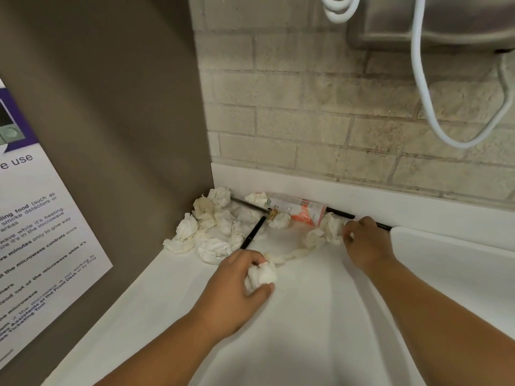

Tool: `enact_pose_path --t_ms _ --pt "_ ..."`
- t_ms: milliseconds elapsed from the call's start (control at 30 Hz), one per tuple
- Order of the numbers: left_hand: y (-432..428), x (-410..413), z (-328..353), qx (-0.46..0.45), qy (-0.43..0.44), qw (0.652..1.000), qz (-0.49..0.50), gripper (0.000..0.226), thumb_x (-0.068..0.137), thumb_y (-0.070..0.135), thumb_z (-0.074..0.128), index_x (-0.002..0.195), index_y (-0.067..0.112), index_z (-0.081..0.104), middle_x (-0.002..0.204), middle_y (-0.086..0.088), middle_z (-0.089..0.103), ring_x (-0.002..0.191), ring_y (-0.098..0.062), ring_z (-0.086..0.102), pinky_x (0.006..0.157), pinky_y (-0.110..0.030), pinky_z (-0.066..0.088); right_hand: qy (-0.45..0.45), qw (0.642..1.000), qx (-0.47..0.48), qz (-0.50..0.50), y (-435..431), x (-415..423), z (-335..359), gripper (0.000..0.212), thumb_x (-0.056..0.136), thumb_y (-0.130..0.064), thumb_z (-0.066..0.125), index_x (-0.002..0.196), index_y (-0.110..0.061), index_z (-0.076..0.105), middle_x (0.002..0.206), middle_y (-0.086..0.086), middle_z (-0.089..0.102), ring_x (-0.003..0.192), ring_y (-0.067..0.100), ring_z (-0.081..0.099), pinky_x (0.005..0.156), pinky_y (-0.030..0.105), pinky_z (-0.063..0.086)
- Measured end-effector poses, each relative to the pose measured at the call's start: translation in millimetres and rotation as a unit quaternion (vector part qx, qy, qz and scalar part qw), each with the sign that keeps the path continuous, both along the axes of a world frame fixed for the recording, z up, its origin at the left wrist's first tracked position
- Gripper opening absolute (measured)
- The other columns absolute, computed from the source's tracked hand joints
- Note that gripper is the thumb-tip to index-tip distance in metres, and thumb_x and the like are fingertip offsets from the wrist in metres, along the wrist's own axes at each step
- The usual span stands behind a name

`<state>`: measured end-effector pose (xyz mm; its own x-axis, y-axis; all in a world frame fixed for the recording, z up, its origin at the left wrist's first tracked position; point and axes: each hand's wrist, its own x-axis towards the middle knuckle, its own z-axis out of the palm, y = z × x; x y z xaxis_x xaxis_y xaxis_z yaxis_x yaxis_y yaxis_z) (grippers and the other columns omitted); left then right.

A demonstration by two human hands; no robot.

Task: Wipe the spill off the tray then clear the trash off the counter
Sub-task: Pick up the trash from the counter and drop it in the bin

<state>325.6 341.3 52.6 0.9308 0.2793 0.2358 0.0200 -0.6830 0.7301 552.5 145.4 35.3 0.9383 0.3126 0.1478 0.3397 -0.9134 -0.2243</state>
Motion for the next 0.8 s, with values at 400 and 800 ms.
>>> enact_pose_path --t_ms 400,800 --pt "9 -15 39 -0.15 -0.079 0.985 -0.011 0.029 0.072 0.041 0.063 0.099 0.038 0.055 0.1 0.019 0.057 0.092 -0.001 0.055 0.074 -0.011 0.044 0.066 0.997 -0.04 -0.014 -4 -15 11 0.062 0.082 -0.064 0.048 0.138 -0.044 0.029 0.126 0.003 0.032 0.12 0.033 0.036 0.094 0.043 0.041" --pt "-2 14 -2 0.153 0.103 0.982 -0.035 0.064 0.086 0.029 0.057 0.142 0.039 0.027 0.125 0.016 0.039 0.121 -0.007 0.025 0.098 -0.017 0.031 0.096 0.995 -0.035 -0.021 29 -8 4 0.107 0.044 -0.102 0.017 0.133 -0.044 0.025 0.142 0.0 0.032 0.135 0.038 0.021 0.101 0.055 0.031"
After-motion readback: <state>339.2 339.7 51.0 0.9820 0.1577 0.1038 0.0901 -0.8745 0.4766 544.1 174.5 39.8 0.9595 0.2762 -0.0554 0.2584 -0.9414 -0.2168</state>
